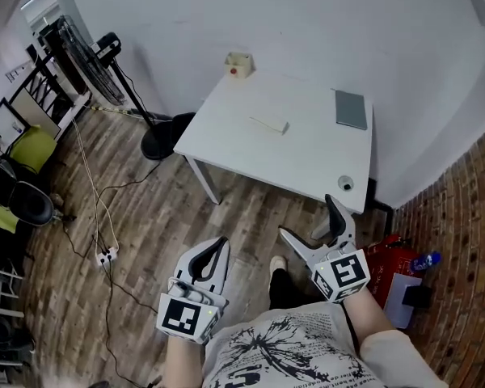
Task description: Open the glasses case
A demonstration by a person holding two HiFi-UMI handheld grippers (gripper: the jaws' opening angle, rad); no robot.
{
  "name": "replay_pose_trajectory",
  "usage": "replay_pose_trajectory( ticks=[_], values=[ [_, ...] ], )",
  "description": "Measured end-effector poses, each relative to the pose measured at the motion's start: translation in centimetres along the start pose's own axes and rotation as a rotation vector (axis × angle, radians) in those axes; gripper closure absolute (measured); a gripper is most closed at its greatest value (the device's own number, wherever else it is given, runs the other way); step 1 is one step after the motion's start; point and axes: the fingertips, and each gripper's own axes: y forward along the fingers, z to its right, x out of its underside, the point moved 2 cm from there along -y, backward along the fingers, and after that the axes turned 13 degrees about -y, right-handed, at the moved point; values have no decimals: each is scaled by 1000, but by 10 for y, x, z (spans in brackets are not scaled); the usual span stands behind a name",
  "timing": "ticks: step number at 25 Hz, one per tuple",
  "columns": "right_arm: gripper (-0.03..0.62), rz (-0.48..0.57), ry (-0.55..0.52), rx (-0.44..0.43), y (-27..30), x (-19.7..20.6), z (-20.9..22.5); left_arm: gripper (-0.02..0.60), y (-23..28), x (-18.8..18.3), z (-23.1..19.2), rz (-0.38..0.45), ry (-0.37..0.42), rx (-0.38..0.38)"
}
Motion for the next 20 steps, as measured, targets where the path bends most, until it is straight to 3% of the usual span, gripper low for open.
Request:
replay_pose_trajectory(
  ticks=[11,20],
  values=[
    [94,-49,5,-42,157,19,134,568,188,-45,-85,-2,-2,-13],
    [120,-197,-8,-97,235,62,186,568,288,-38,-132,-83,-9,30]
  ],
)
